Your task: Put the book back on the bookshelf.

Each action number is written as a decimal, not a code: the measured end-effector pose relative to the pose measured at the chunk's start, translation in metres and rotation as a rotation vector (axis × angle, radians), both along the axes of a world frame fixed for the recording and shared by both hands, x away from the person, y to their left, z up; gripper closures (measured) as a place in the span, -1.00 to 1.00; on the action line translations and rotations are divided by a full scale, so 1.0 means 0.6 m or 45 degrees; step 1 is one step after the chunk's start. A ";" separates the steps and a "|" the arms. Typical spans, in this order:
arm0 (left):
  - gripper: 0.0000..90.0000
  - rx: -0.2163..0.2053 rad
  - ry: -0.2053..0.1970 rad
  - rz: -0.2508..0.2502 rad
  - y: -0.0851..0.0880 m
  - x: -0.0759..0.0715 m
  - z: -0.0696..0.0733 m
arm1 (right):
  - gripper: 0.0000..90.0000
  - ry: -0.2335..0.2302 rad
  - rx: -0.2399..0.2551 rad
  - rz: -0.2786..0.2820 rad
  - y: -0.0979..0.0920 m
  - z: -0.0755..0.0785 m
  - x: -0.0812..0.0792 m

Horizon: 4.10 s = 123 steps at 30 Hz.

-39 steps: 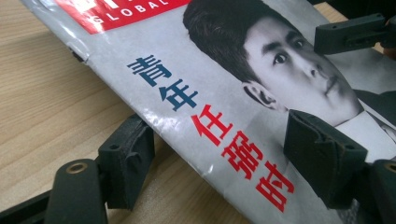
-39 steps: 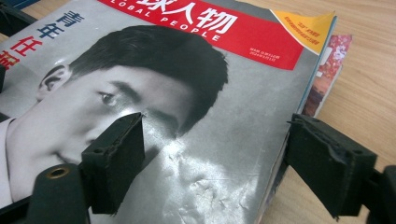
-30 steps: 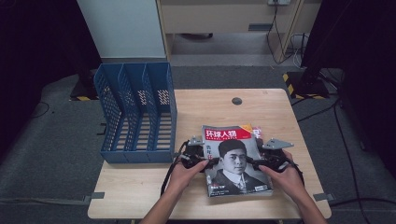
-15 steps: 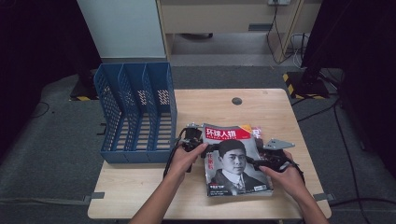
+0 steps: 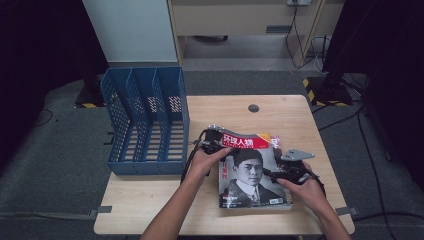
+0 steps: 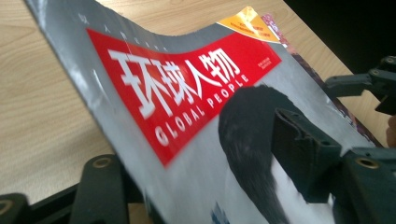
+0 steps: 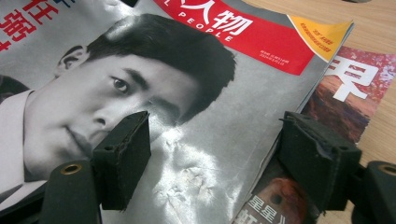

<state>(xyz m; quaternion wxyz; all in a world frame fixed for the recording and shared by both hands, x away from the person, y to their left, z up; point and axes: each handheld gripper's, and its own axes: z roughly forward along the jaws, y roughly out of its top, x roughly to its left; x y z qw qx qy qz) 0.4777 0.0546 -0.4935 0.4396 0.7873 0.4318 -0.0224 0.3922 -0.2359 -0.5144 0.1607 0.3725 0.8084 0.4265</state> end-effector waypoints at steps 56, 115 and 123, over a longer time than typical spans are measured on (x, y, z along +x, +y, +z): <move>0.51 0.019 0.005 -0.057 0.010 -0.017 0.019 | -0.41 0.035 -0.033 -0.054 0.041 0.006 0.025; 0.81 -0.049 -0.138 -0.014 0.014 -0.021 0.087 | -0.40 0.022 0.012 -0.552 -0.124 -0.016 -0.010; 0.85 -0.087 -0.188 -0.012 0.021 -0.028 0.116 | -0.41 0.062 0.007 -0.623 -0.138 -0.026 -0.010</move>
